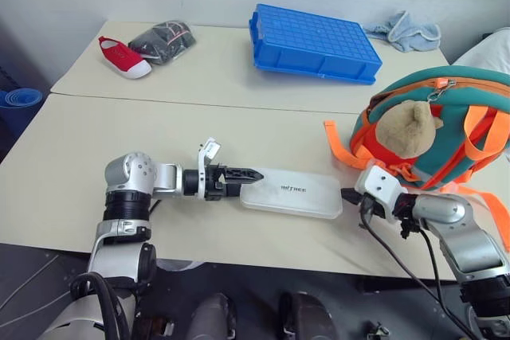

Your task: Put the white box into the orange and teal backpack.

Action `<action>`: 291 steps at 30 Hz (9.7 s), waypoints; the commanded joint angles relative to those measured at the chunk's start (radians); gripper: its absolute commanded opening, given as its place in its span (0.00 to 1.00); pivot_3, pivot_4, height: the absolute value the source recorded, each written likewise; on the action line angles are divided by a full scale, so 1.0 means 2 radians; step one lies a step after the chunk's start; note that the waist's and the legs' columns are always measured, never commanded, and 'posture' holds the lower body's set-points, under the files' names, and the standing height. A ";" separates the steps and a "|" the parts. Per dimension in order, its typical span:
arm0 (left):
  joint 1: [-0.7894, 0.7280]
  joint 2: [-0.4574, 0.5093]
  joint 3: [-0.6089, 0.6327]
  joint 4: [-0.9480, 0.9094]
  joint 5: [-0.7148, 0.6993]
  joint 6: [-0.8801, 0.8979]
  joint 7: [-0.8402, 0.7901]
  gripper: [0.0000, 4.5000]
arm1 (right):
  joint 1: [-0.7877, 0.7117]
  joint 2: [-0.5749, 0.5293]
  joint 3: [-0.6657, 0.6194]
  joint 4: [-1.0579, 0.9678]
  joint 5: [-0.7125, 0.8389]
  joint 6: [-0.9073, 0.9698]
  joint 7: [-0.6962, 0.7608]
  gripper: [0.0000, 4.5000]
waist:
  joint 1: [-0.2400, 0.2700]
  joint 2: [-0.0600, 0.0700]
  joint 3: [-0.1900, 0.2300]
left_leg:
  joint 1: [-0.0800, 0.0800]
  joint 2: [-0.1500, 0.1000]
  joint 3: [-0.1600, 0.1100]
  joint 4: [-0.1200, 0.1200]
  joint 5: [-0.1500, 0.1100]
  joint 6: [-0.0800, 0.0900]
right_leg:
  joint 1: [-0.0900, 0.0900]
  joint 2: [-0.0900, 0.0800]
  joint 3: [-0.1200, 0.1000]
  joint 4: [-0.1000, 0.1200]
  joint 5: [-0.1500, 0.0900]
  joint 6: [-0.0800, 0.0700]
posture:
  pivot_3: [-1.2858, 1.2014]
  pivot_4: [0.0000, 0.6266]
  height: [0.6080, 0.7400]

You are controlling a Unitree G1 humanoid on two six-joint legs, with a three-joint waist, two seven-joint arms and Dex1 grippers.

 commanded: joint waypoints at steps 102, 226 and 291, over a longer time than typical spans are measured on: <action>0.082 0.198 0.033 -0.283 -0.087 -0.373 -0.271 0.27 | 0.141 -0.083 -0.206 -0.295 0.432 0.233 0.017 0.01 | 0.000 0.001 0.003 | -0.003 0.000 -0.001 -0.001 -0.002 0.002 | -0.002 0.000 0.000 -0.003 0.000 0.000 | 0.52 0.24 1.00; -0.074 0.091 -0.129 -0.017 0.188 -0.757 -0.463 0.98 | 0.046 -0.019 -0.086 -0.252 0.333 0.189 -0.004 0.00 | -0.003 -0.001 0.004 | -0.004 0.000 0.000 0.001 -0.001 0.004 | -0.002 0.000 -0.004 -0.002 0.001 0.001 | 0.52 0.24 1.00; 0.217 0.195 -0.056 -0.150 0.175 -0.711 -0.320 1.00 | 0.236 0.053 -0.236 -0.219 0.243 -0.030 0.018 0.95 | -0.002 -0.001 0.004 | -0.003 0.000 0.000 -0.001 -0.001 0.003 | -0.002 0.000 -0.001 -0.002 0.001 0.001 | 0.52 0.24 1.00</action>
